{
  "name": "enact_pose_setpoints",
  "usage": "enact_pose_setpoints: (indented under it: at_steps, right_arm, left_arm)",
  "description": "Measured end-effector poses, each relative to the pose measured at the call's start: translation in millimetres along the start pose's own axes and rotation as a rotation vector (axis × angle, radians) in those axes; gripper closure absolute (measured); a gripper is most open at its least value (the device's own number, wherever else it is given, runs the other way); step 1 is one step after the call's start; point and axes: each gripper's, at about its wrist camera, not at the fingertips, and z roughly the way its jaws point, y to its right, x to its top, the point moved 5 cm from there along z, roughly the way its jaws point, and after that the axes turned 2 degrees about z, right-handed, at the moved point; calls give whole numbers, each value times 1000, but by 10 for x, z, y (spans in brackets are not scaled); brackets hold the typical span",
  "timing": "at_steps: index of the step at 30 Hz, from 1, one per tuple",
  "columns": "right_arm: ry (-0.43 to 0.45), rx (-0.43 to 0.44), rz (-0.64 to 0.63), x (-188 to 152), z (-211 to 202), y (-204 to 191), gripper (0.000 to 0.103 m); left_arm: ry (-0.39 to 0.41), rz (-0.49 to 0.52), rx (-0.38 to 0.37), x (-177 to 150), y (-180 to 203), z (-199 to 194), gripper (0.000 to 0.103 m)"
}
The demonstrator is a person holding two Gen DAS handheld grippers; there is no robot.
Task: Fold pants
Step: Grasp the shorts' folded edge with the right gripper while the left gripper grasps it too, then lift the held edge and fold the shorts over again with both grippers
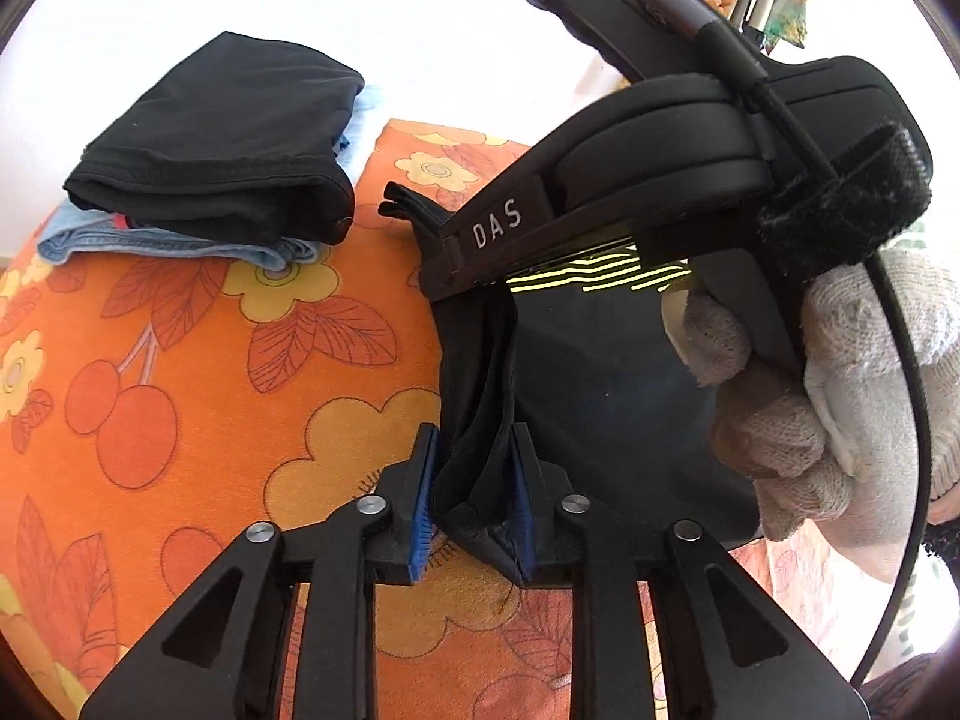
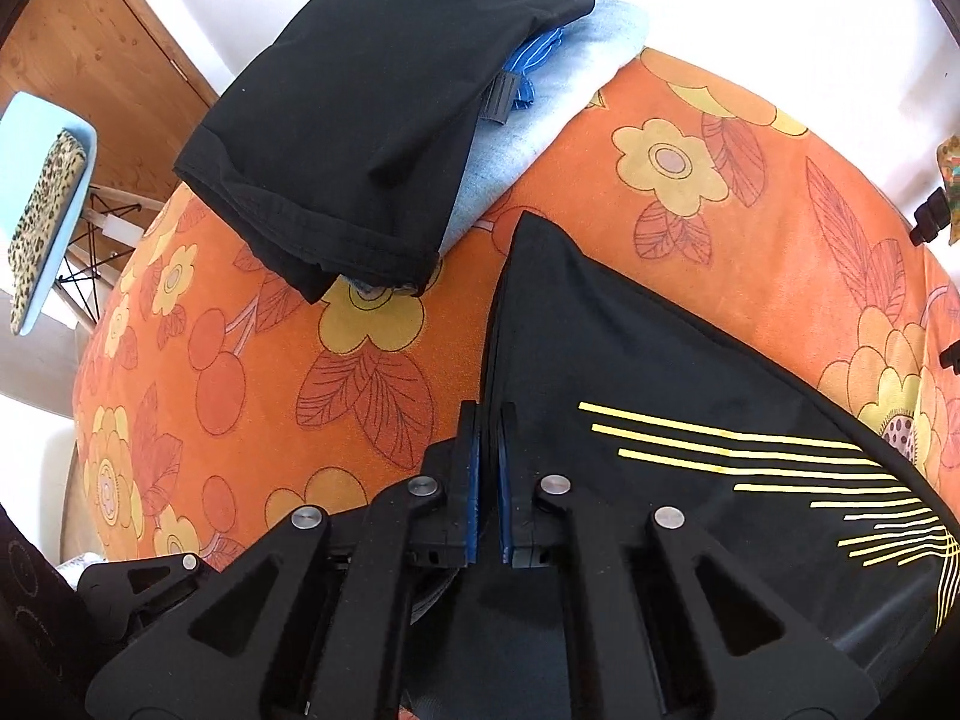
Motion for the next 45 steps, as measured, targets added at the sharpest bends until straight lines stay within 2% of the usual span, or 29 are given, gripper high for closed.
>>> enact_pose_setpoints:
  at_steps: [1, 6, 7, 8, 9, 15, 21, 25, 31, 40, 45]
  right_arm:
    - [6, 4, 3, -4, -15, 5, 98]
    - [23, 31, 21, 44, -88, 63, 99]
    - [27, 33, 23, 32, -116, 57, 99]
    - [32, 38, 24, 31, -127, 58, 99]
    - [38, 44, 27, 32, -146, 60, 99]
    - [101, 91, 52, 45, -452, 131, 99]
    - [177, 98, 71, -44, -946, 397, 99]
    - [232, 84, 112, -171, -1332, 764, 99]
    - [276, 24, 194, -539, -1785, 1526, 99]
    - [263, -89, 327, -1262, -2022, 2771, 99]
    - [295, -118, 336, -1513, -2197, 3159, 99]
  left_arm:
    - [-5, -1, 12, -2, 20, 8, 69]
    - [-30, -2, -19, -52, 32, 69, 69]
    - [-29, -3, -21, -60, 24, 79, 76]
    - [-27, -7, -27, -56, 21, 91, 91]
    - [-27, -10, -35, -52, 22, 88, 93]
    - [29, 37, -60, 33, 225, -103, 95]
    - [74, 112, -127, 186, 763, -298, 96]
    - [94, 156, -170, 297, 1138, -361, 96]
    - [72, 223, -239, 326, 1829, -183, 96]
    - [-14, 296, -355, 178, 2951, 403, 97]
    - [-28, 322, -413, 118, 3352, 545, 97]
